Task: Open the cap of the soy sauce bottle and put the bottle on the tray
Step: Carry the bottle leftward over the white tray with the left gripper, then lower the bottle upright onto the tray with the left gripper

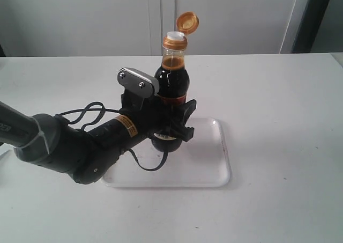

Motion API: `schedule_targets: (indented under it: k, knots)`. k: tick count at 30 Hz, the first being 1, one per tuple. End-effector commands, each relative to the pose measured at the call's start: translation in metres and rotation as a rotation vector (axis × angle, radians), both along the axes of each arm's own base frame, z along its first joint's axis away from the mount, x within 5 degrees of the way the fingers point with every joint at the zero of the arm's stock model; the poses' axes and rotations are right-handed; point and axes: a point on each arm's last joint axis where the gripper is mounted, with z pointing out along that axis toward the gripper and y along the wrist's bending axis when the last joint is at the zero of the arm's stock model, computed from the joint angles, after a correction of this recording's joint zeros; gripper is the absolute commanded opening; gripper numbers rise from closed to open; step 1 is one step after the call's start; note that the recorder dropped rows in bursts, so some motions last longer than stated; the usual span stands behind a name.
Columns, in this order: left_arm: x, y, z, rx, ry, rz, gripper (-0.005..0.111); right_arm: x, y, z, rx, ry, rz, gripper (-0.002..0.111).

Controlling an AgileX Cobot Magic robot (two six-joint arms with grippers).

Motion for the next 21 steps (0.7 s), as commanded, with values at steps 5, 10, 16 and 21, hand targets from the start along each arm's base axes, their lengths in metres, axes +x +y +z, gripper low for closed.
schedule_targets:
  k: [5, 10, 16, 21]
  knots:
    - [0.002, -0.001, 0.009, -0.043, -0.098, -0.006, 0.000, 0.000, 0.000, -0.001, 0.001, -0.003, -0.003, 0.000]
    - [-0.001, -0.004, 0.009, -0.023, -0.117, -0.053, 0.000, 0.000, 0.000, -0.001, 0.001, -0.002, -0.002, 0.000]
    - [-0.007, 0.004, -0.003, 0.011, -0.080, -0.033, 0.000, 0.000, 0.000, -0.001, 0.001, -0.002, -0.002, 0.000]
    - [-0.012, 0.011, -0.012, 0.057, -0.069, -0.014, 0.000, 0.000, 0.000, -0.001, 0.001, 0.000, -0.001, 0.000]
